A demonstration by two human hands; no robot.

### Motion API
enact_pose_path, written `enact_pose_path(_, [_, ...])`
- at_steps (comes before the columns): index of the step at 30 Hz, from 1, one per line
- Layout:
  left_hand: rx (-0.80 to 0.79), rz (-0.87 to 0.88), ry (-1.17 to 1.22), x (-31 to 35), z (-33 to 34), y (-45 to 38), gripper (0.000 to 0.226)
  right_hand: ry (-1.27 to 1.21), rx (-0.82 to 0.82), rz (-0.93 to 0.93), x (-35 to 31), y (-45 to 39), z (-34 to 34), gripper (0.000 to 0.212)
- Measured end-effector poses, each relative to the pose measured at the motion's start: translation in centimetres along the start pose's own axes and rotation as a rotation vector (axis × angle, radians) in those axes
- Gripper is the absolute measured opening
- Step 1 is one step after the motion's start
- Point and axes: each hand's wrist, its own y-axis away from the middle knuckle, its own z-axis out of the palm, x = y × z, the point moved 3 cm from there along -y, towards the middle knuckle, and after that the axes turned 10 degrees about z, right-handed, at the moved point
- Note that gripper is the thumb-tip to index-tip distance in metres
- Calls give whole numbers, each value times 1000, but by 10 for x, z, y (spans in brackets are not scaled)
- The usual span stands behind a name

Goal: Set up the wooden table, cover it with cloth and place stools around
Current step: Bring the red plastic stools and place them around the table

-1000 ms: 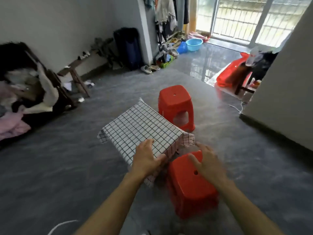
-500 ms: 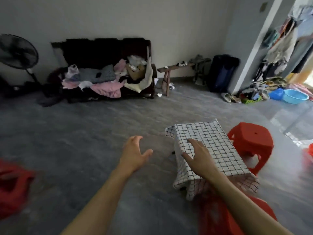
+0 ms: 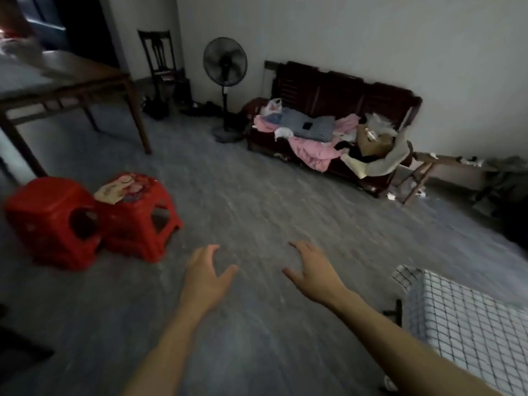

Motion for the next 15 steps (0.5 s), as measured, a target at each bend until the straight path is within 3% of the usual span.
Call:
enact_pose_path(3, [90,-109,-30,-46,-34,-3,56,13,-45,-89,-48,-32,19,67])
enact_pose_path(8, [105,-217,-93,-94,-65,-18,66,-34,-117,-213,-112,-85,55,65])
enact_pose_path(15, [106,-259,-192,-142,-90,-98,59,-128,-170,-319,-180,-186,80,66])
